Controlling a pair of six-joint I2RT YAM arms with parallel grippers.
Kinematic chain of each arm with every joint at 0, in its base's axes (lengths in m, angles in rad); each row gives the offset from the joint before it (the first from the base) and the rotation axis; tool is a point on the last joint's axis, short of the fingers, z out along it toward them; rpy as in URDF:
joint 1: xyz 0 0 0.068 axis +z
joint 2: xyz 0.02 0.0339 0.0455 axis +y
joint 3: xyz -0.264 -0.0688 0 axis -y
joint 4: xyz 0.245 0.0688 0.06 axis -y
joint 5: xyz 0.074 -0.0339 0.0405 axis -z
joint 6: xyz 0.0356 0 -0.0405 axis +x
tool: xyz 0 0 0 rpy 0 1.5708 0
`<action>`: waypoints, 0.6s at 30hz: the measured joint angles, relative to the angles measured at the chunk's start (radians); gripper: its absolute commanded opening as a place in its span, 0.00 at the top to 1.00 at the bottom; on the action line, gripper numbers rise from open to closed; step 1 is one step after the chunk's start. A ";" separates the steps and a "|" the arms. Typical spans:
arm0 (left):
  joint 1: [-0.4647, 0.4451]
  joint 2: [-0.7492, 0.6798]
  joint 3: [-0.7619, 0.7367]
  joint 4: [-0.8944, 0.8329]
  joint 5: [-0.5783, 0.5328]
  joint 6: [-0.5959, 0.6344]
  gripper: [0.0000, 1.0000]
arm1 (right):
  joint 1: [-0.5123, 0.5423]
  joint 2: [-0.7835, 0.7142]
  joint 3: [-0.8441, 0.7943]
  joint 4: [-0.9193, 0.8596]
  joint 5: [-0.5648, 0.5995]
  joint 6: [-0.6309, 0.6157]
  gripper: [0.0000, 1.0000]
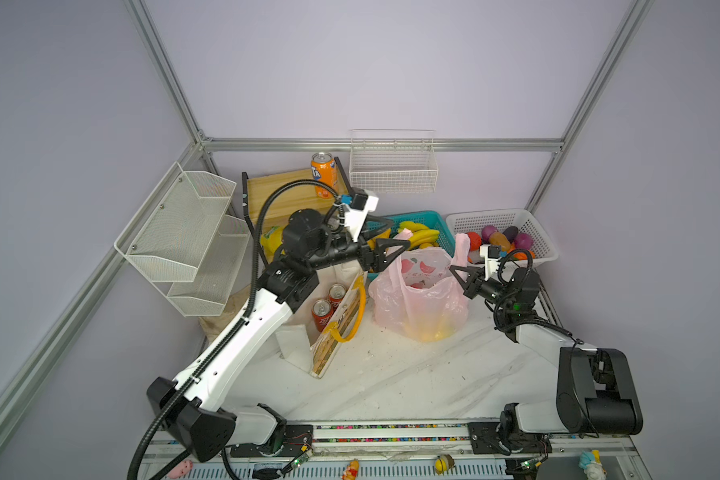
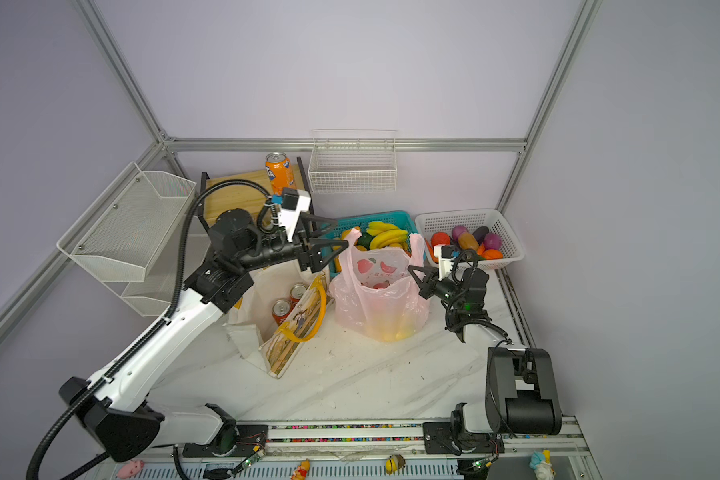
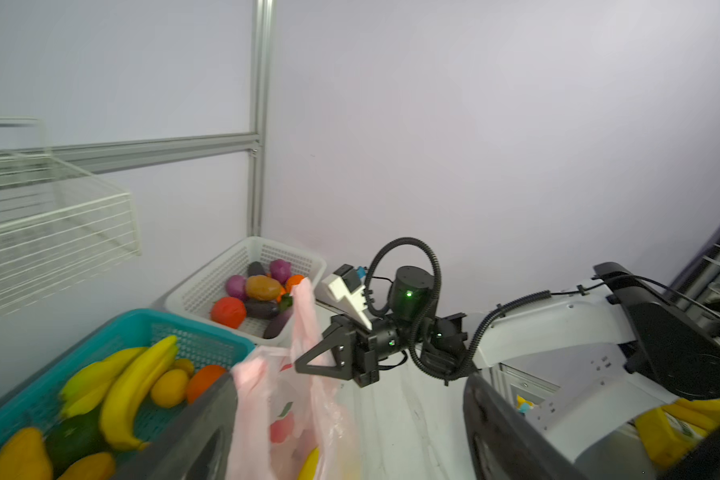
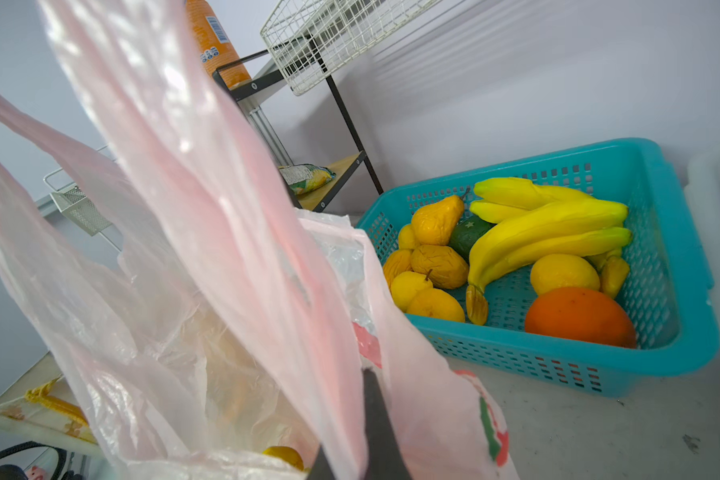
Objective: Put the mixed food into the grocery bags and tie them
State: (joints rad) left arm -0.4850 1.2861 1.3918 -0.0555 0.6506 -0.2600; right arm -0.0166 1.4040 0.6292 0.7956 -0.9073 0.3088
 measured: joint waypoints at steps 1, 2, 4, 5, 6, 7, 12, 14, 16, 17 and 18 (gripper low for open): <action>0.029 -0.036 -0.061 0.030 -0.002 -0.002 0.12 | 0.000 0.000 0.004 -0.010 0.009 -0.001 1.00; 0.053 -0.063 -0.118 0.057 0.000 -0.002 0.12 | 0.000 0.000 0.007 -0.025 0.014 -0.003 1.00; 0.085 -0.076 -0.185 0.092 0.007 0.001 0.11 | 0.000 0.000 0.011 -0.034 0.027 -0.003 1.00; 0.097 -0.065 -0.201 0.098 0.014 0.009 0.11 | 0.000 0.000 0.013 -0.038 0.030 -0.003 1.00; 0.106 -0.051 -0.207 0.101 0.021 0.021 0.11 | 0.000 0.000 0.014 -0.040 0.031 -0.003 1.00; 0.113 -0.029 -0.208 0.101 0.031 0.040 0.11 | 0.000 0.000 0.014 -0.041 0.034 -0.003 1.00; 0.123 0.069 -0.207 0.139 0.092 0.112 0.12 | 0.000 0.000 0.014 -0.048 0.037 -0.003 1.00; 0.123 0.105 -0.207 0.167 0.129 0.132 0.10 | 0.000 0.000 0.014 -0.053 0.038 -0.004 1.00; 0.122 0.146 -0.207 0.205 0.170 0.149 0.09 | 0.000 0.000 0.014 -0.056 0.040 -0.004 1.00; 0.122 0.164 -0.207 0.221 0.188 0.153 0.09 | 0.000 0.000 0.014 -0.058 0.040 -0.005 1.00; 0.121 0.187 -0.206 0.237 0.209 0.156 0.08 | 0.000 0.000 0.014 -0.061 0.040 -0.006 1.00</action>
State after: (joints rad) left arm -0.3637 1.4727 1.1854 0.1818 0.8600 -0.1036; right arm -0.0166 1.4036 0.6437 0.7341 -0.8669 0.3031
